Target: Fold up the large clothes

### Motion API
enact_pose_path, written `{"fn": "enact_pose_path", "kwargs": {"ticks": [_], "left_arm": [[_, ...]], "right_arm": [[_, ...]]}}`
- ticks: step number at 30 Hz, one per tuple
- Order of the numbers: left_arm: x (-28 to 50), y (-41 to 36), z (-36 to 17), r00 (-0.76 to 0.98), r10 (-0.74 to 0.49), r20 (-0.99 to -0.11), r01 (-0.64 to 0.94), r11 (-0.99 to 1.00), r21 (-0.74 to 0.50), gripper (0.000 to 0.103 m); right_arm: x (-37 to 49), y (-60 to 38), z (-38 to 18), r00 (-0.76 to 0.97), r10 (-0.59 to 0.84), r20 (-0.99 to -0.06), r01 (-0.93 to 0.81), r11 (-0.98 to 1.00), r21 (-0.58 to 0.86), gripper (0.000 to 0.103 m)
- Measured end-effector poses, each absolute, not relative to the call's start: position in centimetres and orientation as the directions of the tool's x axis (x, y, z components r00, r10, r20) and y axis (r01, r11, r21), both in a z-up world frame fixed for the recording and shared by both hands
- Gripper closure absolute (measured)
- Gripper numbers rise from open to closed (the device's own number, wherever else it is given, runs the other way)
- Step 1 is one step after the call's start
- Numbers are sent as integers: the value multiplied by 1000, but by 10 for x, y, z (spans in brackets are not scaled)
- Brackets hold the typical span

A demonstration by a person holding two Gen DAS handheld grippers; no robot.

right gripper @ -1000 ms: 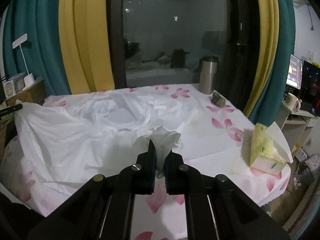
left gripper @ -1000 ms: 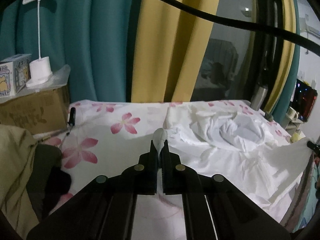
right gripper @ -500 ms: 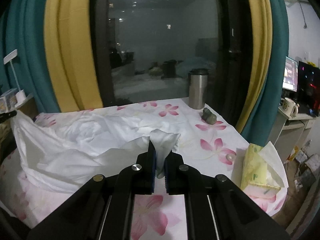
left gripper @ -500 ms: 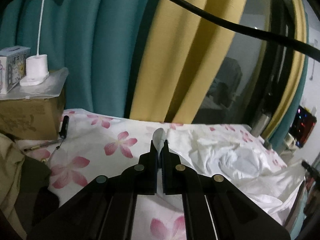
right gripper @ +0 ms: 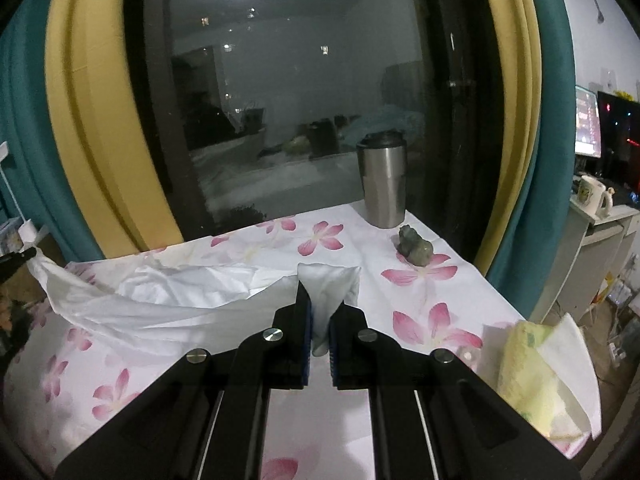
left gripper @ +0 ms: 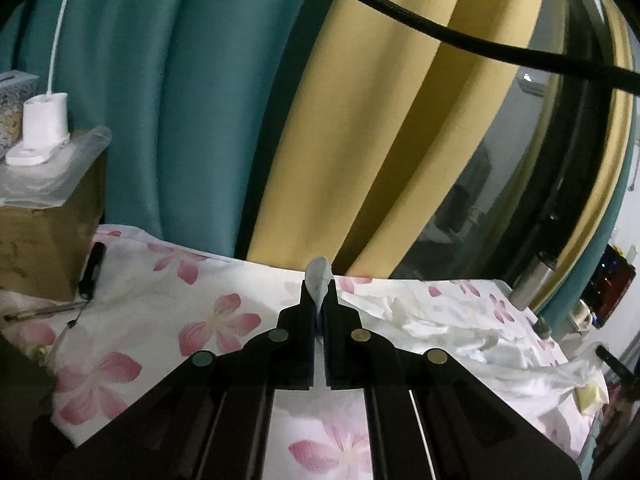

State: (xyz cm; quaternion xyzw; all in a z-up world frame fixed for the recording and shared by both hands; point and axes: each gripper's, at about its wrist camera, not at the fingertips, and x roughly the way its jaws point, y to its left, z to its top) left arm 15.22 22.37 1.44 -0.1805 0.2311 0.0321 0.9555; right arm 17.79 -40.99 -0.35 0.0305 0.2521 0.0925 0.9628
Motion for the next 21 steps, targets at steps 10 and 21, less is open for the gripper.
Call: {"fn": "enact_pose_path", "kwargs": {"ticks": [10,21], "left_arm": [[217,216,-9,845,72,-530,-241,936,-256,100],[280,206,-35,813,85,-576,-251,944,-215,100]], "right_arm": [[236,-409,-17,834,188,-519,-163,982,93,96],[310,-408,-44,782,181,-597,-149,983,103,96]]}}
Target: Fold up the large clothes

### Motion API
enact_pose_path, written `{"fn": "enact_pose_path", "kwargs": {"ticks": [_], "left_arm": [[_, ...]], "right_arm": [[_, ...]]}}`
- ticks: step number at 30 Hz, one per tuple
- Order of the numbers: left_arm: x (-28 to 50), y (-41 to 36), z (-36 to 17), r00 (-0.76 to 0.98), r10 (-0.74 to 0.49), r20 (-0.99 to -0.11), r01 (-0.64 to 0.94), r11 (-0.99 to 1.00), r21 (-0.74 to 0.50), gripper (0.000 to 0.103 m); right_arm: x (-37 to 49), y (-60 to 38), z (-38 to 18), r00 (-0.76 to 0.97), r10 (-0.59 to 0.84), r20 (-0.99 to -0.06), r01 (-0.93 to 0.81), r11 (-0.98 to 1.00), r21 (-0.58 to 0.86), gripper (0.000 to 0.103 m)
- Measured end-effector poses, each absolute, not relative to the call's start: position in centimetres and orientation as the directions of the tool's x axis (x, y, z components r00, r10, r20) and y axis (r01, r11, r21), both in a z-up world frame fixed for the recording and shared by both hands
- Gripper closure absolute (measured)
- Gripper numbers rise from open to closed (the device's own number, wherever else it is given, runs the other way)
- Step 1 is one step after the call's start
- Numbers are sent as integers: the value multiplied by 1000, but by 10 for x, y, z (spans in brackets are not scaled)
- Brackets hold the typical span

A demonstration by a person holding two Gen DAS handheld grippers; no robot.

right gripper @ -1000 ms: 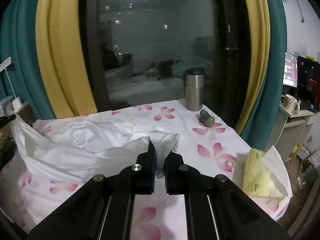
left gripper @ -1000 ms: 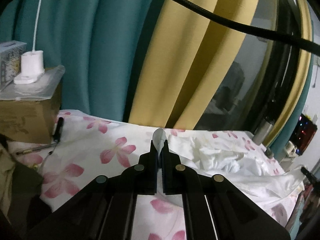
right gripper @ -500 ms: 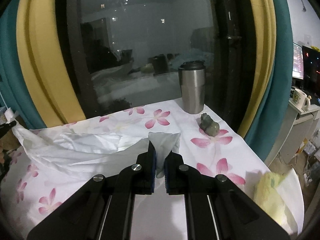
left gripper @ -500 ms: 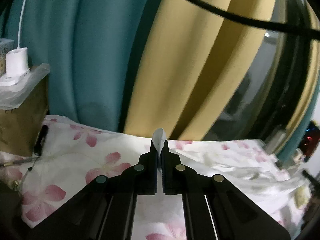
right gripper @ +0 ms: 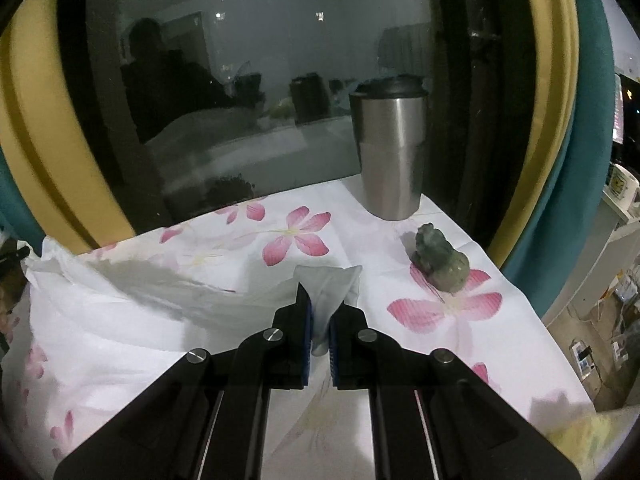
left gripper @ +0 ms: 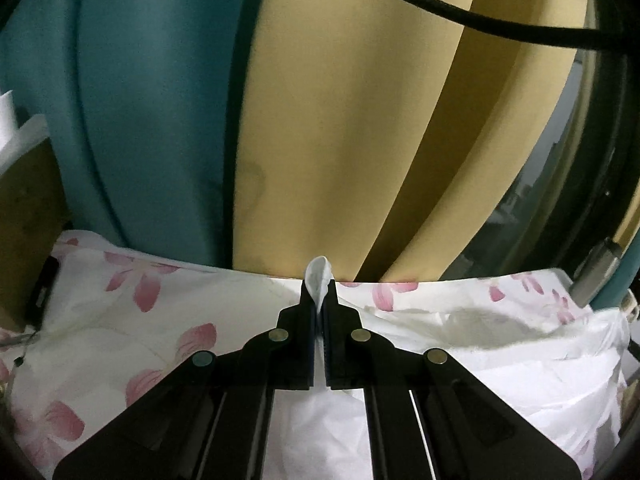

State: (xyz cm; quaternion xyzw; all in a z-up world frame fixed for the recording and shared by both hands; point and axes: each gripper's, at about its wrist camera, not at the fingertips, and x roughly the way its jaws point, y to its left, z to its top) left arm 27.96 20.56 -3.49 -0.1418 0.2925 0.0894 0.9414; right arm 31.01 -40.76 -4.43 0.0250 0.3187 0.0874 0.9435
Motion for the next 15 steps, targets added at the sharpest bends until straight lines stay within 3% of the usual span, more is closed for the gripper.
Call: {"fn": "enact_pose_path", "kwargs": {"ticks": [9,12,13,15], "left_arm": [[316,217,-70,746,90,-660,-291,936,-201,99],[328,213,-83,706,86,-703,-289,941,-175,99],[333,210,-88,684,83,-725,-282,946,-158,96],[336,205,-92,664,75,-744,-261,956,-136,77]], "right_arm": [[350,-407,-75,725,155,-671,-122,988,96,96],[359,-403,-81,714,128,-688,-110,991,70,91],[361,-401,-83,711,111,-695,-103,993,54,87],[363,-399,-83,708,60,-703,-77,997,8,77]]}}
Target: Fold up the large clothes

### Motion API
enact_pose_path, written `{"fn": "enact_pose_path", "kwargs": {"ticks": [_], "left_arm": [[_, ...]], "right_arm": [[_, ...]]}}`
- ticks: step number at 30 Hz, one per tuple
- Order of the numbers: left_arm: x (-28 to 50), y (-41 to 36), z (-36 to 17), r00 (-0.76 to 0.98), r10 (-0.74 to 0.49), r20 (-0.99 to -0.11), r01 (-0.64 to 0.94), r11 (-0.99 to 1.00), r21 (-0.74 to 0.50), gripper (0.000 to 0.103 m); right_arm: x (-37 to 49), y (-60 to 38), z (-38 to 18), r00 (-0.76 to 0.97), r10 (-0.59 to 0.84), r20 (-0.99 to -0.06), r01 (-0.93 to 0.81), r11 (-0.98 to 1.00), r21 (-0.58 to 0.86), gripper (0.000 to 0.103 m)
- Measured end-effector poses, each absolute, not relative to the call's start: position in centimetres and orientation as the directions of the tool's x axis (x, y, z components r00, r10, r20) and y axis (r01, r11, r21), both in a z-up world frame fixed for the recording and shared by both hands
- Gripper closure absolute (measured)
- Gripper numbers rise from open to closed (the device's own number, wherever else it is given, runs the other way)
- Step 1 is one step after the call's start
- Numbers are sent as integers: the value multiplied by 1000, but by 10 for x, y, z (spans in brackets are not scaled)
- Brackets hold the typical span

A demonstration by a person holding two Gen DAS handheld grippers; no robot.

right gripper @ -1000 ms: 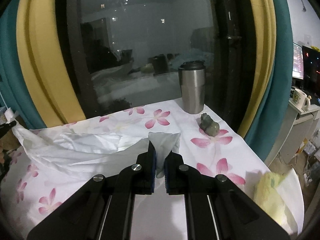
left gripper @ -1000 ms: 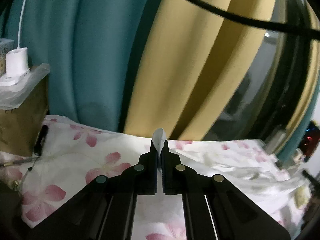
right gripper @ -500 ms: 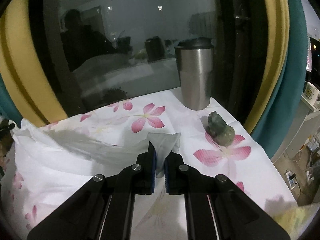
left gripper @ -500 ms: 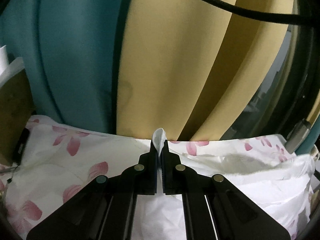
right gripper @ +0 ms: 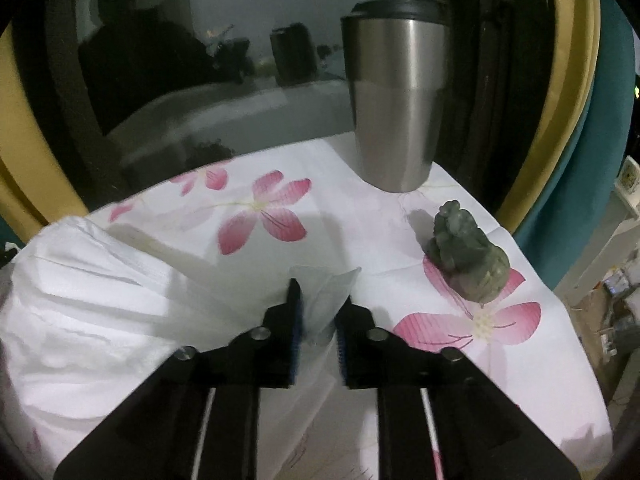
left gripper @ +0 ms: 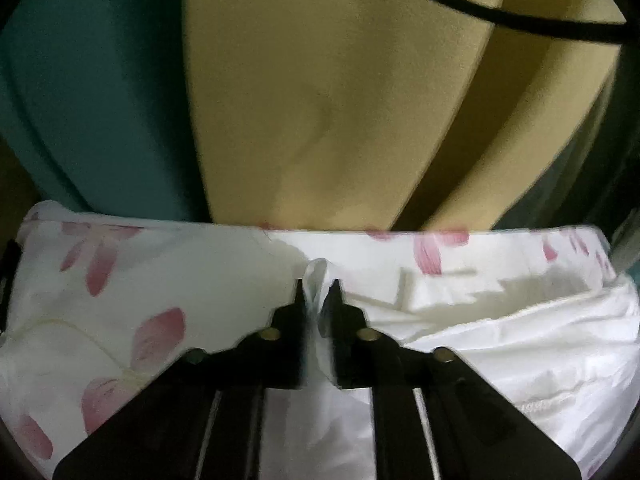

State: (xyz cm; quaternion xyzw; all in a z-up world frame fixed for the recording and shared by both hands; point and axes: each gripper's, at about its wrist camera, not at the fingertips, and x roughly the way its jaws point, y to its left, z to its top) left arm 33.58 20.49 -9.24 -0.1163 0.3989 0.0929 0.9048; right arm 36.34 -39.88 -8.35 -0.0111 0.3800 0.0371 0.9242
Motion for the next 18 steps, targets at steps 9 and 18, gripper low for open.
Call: {"fn": "enact_pose_path", "kwargs": {"ticks": [9,18], "left_arm": [[313,149,-60,740,-14,-673,-52,996,-79,41],[278,83,-60,705,-190,-684,183,980,-84,41]], "right_arm": [[323,-352,-34,836,51,-546,-135,984,-115,39],[288,-254,-55,727,229,-647,-452,869,-200,38]]}}
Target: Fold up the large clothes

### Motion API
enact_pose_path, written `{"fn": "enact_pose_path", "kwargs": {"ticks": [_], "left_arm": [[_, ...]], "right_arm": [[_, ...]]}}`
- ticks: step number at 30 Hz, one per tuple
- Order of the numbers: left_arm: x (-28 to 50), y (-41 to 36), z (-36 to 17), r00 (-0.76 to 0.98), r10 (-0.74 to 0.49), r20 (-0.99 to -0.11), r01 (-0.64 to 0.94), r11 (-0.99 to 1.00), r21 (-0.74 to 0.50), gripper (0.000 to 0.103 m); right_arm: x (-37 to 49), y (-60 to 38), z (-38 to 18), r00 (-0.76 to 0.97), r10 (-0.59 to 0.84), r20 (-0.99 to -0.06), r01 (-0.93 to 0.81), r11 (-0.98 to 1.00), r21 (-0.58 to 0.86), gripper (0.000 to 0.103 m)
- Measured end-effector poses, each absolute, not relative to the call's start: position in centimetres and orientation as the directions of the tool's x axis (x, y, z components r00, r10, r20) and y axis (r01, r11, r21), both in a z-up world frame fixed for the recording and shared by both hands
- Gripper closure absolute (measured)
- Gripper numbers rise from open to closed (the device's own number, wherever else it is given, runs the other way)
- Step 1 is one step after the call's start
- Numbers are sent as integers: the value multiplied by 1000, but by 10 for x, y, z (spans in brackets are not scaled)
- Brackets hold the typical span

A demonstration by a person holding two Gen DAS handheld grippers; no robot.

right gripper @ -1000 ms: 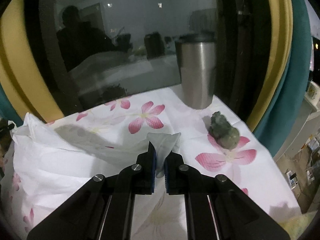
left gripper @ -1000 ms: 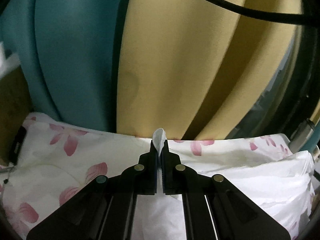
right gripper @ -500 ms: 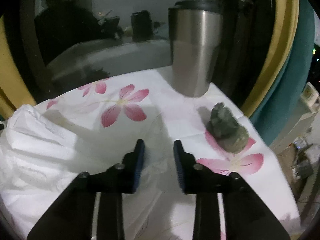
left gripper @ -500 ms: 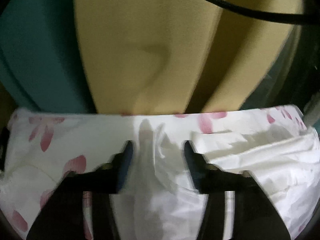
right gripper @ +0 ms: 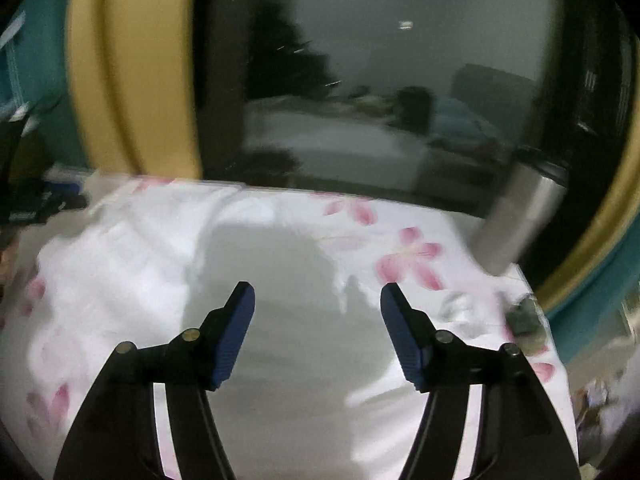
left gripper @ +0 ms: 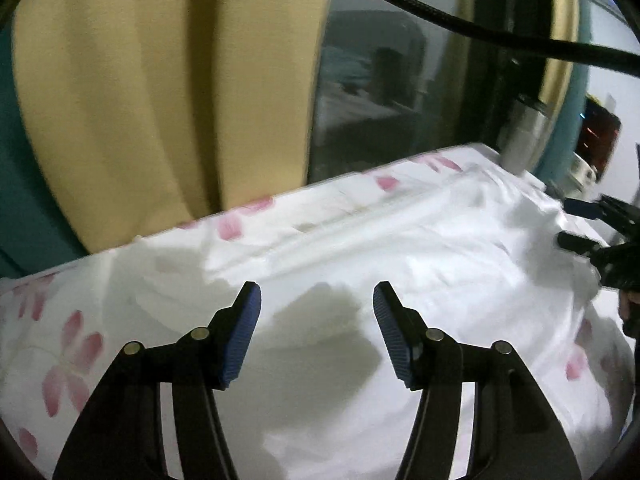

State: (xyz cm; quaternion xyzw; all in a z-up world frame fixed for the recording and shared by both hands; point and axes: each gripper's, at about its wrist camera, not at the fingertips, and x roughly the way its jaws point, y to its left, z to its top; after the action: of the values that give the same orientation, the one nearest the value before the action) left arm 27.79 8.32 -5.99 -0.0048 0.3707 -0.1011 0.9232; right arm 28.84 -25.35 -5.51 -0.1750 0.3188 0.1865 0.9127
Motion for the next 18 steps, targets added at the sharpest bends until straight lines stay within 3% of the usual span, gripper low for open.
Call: {"fn": "enact_pose_path", "kwargs": {"ticks": [5,12,13,14,15,16,18], "left_arm": [[277,61,-71,646,-237,-726,265,961,-78,41],[280,50,-86,619,-202,-759,300,954,-10,42],[281,51,-86,620,-206,-757,304,953,-10,52],[283,51,-86,622,-202,-756,306,952,-2,67],[284,51,-86,624,-197,-757,306,952,5,73],[285,52,-84,626,-195,-755,303,953,5,83],[286,54,-79,629,-211,-749,307,952,-11,93]], "right_arm": [[275,-218,-76,698,183,-692,-531,781,-329,37],[284,-219,-84,697,163,-699,-533,770,-352,37],[286,-220,-82,696,167,-698,-535,769,-349,38],[286,-221,-80,692,182,-698,-543,768,-338,52],[286,-221,-78,687,196,-700,-552,768,-327,65],[288,-222,-77,686,200,-699,-550,772,-319,84],[289,-223,-71,697,215,-684,-544,780,-310,89]]}}
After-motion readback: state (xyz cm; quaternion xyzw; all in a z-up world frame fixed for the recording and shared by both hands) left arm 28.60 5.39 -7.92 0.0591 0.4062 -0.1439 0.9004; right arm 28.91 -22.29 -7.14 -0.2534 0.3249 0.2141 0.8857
